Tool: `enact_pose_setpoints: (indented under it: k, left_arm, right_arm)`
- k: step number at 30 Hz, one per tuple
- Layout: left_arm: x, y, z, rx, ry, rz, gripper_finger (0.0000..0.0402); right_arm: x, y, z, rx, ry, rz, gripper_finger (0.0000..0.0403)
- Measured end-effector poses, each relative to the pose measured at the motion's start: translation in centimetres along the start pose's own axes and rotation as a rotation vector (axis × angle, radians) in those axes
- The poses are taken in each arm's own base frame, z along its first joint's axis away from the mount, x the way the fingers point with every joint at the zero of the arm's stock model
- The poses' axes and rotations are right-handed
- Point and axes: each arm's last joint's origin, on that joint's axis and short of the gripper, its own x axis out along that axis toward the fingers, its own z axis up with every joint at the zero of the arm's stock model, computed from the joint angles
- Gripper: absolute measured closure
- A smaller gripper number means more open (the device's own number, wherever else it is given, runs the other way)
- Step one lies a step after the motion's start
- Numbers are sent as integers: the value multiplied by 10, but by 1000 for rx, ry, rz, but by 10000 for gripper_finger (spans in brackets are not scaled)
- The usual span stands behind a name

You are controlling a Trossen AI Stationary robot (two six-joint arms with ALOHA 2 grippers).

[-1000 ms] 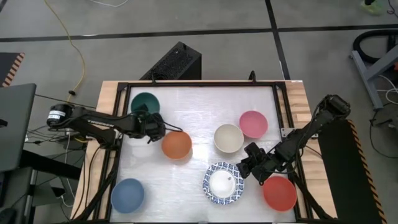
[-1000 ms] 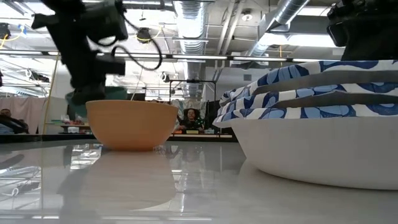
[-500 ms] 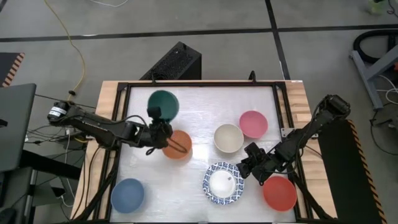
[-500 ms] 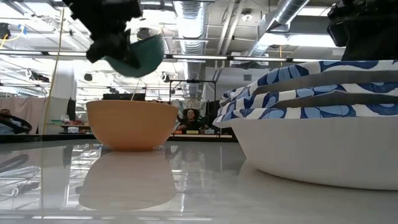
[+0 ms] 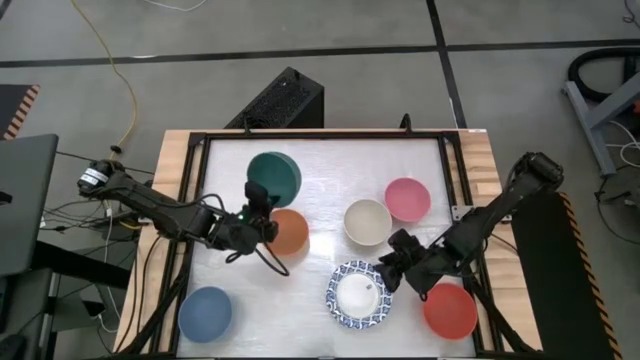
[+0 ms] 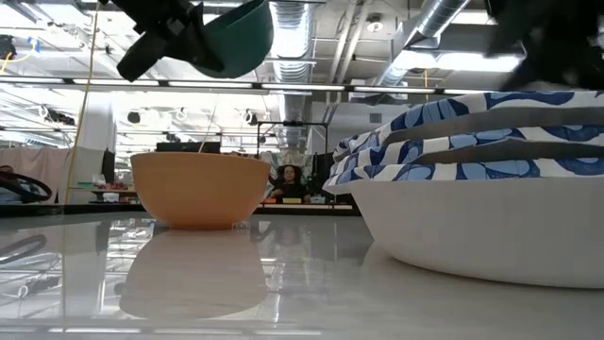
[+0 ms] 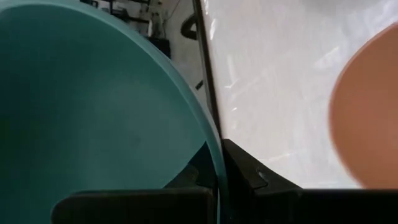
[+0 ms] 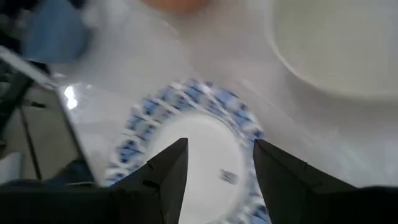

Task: Nest bowls inside each other
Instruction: Stack the green bowl into the white paper bowl

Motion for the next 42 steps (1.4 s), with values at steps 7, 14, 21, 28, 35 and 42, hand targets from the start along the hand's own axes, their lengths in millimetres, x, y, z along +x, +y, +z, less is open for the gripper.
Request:
enact_pose_setpoints:
  k: [7, 14, 21, 28, 35, 42]
  left_arm:
    - [8, -5, 10, 165, 24, 53, 401]
    - [28, -27, 31, 442, 38, 83, 401]
    - [59, -46, 42, 655, 142, 125, 401]
    - [83, -46, 40, 704, 201, 143, 401]
    - [96, -28, 35, 647, 246, 194, 401]
    - [103, -23, 32, 646, 249, 200, 401]
  right_arm:
    - [-23, 35, 43, -288, -335, -29, 216]
    - [-26, 47, 85, -511, -588, -183, 237]
    - [-20, 41, 112, -556, -684, -323, 239]
    - [-13, 35, 125, -575, -708, -420, 239]
    - [8, 46, 129, -723, -754, -549, 239]
    - [28, 55, 136, -832, -800, -707, 239]
